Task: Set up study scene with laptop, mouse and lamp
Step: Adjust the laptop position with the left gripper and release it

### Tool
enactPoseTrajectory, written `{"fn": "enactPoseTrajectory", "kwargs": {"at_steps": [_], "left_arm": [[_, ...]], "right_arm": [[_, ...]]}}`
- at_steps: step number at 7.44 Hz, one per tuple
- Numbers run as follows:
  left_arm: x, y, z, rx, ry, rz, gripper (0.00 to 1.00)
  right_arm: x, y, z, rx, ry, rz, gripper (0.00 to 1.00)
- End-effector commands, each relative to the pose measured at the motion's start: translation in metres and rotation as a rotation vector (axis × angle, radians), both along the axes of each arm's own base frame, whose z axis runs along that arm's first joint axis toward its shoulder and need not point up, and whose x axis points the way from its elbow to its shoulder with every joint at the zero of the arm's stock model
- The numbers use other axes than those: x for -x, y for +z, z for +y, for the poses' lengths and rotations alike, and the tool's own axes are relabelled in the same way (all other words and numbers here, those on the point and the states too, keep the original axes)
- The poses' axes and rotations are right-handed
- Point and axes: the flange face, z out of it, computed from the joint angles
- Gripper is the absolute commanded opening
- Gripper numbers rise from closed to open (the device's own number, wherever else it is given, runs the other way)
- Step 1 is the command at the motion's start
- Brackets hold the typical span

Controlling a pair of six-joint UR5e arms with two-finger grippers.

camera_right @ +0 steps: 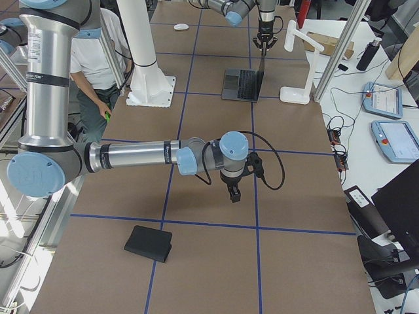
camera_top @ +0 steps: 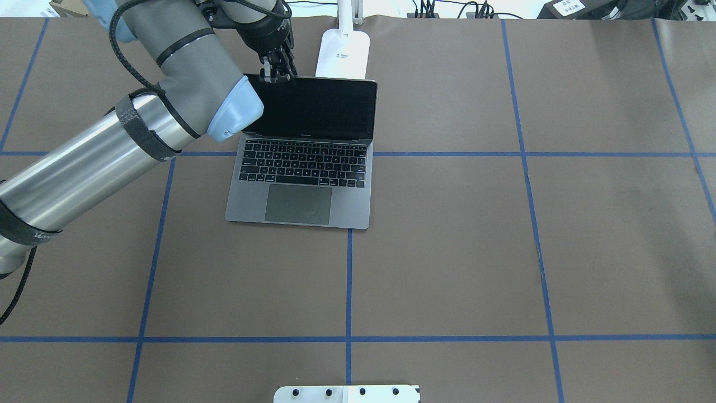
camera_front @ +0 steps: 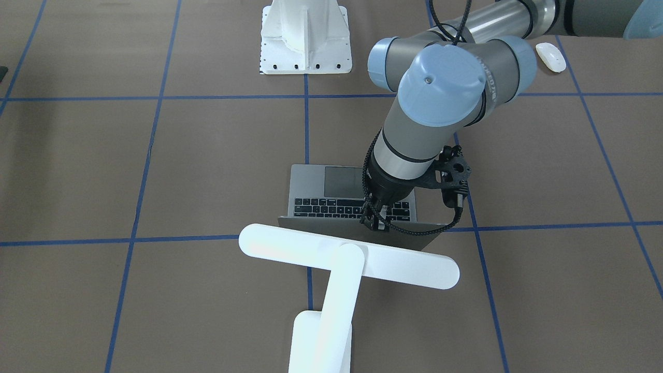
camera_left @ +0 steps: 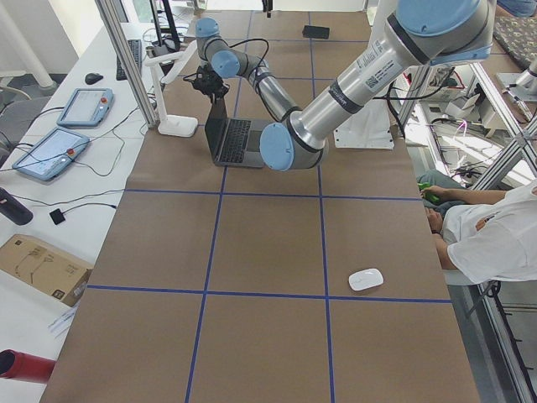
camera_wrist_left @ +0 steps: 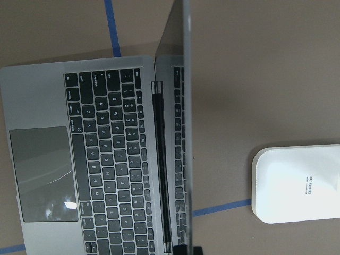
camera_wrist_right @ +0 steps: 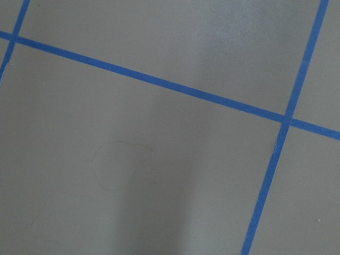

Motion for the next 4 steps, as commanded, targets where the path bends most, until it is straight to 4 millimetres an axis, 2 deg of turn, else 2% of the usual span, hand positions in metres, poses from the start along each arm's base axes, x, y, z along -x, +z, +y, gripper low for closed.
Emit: {"fn": "enactPoseTrajectory", "kwargs": {"at_steps": [1,2,3,4], "left_arm": [[0.005,0.001,-0.003,-0.017,-0.010,0.007,0.78],[0.013,-0.002,-0.007,-0.031,-0.021,0.018,1.00],[0.039,-0.001,-0.006,-0.051,-0.039,0.035,1.00],[0.070,0.019,0.033,-0.104,-0.026,0.063,1.00]], "right_arm": [[0.000,-0.001,-0.001,-0.002,0.000,0.000,0.99],[0.000,-0.001,-0.001,0.000,0.000,0.000,0.99],[0.000,0.002,0.000,0.003,-0.001,0.001,0.99],[0.000,0.002,0.001,0.003,-0.001,0.001,0.99]]}}
